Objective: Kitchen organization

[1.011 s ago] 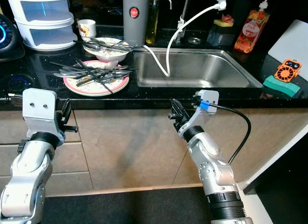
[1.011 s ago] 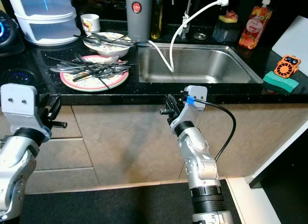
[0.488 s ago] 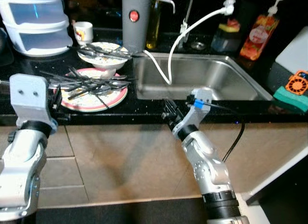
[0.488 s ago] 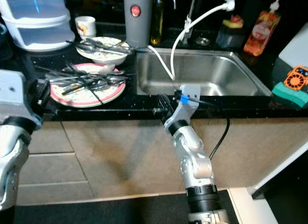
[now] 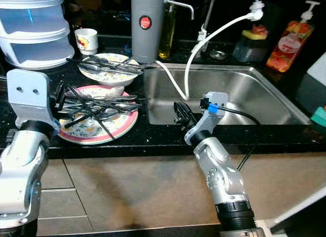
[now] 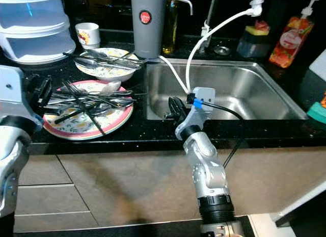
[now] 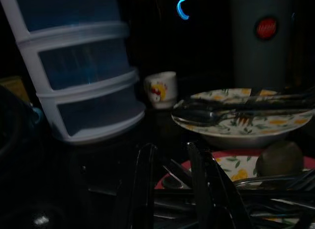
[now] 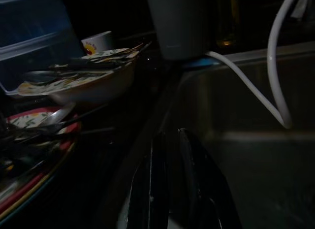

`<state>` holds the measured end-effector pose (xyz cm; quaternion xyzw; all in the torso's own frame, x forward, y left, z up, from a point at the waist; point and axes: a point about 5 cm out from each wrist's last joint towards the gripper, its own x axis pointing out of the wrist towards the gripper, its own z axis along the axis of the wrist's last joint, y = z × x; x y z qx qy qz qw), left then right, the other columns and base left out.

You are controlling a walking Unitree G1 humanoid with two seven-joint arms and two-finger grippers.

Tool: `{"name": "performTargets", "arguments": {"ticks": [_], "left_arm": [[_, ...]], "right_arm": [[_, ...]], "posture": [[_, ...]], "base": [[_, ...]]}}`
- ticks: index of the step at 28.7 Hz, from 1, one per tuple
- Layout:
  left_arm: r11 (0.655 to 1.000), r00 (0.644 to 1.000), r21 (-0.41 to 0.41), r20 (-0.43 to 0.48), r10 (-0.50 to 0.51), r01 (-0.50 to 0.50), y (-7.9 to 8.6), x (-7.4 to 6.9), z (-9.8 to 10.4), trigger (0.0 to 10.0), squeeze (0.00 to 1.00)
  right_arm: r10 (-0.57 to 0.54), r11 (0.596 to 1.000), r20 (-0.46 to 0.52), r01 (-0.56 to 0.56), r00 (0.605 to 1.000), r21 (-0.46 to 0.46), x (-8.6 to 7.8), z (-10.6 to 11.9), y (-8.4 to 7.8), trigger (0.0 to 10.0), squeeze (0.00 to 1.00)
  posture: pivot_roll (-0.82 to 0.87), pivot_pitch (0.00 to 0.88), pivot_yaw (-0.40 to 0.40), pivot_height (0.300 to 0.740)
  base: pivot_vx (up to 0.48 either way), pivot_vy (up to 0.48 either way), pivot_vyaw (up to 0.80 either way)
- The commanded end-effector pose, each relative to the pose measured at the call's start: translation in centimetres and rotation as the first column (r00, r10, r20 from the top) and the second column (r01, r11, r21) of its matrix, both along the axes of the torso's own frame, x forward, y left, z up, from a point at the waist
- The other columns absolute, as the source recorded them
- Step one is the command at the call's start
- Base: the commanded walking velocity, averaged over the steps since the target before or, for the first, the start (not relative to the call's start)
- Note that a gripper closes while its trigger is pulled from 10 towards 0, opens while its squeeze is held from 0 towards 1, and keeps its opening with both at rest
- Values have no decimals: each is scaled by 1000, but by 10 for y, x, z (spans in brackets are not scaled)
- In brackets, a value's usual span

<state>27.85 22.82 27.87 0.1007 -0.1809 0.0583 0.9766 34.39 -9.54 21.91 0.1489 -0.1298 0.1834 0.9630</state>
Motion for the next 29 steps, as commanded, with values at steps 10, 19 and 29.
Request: {"name": "performTargets", "arguments": {"ticks": [10, 19, 29], "left_arm": [[1000, 1000, 15, -9, -24, 25, -7, -1, -1, 10000, 0], [1000, 1000, -4, -26, 1, -1, -5, 0, -4, 10000, 0], [998, 998, 18, -32, 58, -58, 7, 0, 0, 10000, 0]], "right_arm": [[-18, 1000, -11, 18, 1000, -6, 0, -2, -8, 10000, 0], [-24, 1000, -15, 24, 1000, -2, 1, -1, -10, 10000, 0], [-13, 1000, -10, 13, 1000, -1, 1, 1, -8, 10000, 0]], "posture": [[33, 104, -61, 740], [31, 112, -61, 740], [35, 115, -70, 740]], "base": [[0, 0, 0], [0, -320, 0], [0, 0, 0]]}}
